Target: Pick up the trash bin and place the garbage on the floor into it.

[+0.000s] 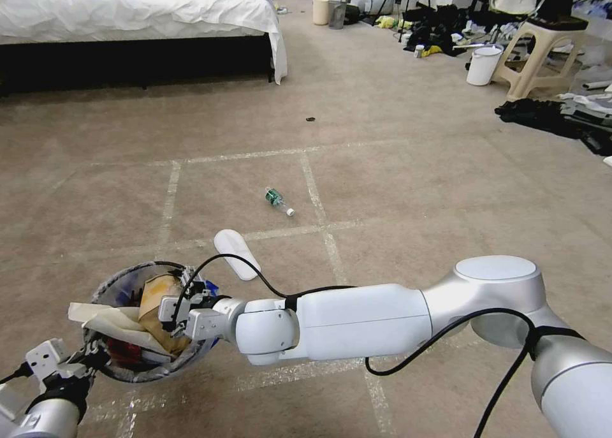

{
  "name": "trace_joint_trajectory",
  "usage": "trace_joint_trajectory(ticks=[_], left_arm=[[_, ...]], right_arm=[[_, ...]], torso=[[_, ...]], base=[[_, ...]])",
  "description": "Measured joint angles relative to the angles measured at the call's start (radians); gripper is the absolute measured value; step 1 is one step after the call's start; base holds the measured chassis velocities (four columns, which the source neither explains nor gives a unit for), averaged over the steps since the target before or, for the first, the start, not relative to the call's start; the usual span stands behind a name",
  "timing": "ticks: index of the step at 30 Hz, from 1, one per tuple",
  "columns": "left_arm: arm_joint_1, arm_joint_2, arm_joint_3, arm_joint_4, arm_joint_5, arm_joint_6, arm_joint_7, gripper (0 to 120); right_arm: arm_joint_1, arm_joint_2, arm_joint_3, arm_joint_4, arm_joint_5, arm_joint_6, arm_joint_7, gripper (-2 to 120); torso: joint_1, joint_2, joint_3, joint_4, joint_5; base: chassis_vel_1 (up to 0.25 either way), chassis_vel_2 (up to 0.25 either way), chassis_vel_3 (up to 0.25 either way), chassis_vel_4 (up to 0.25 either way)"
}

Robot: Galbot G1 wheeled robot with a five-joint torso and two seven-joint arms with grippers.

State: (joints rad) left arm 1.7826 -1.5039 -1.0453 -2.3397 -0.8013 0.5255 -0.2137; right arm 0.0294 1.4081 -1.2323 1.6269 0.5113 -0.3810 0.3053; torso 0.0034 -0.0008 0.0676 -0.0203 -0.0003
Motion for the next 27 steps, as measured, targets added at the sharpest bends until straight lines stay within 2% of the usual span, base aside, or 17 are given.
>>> trace_joint_trajectory(ticks=[10, 27], left_arm=[[-0.005, 0.001, 0.000, 0.000, -0.001, 0.000, 0.000, 1], [0.003, 0.001, -0.001, -0.007, -0.001, -0.001, 0.000, 1]], right_arm=[[0.030, 0.003, 0.015, 0.019, 0.003, 0.002, -0.007, 100], [0.026, 0.054, 0.031, -0.075, -0.060, 0.064, -0.015, 100]], torso=[[0.000, 0.000, 0.000, 0.0000, 0.0000], [0.000, 0.000, 0.000, 0.0000, 0.0000]], base=[[0.000, 0.000, 0.000, 0.000], [0.000, 0.000, 0.000, 0.000]])
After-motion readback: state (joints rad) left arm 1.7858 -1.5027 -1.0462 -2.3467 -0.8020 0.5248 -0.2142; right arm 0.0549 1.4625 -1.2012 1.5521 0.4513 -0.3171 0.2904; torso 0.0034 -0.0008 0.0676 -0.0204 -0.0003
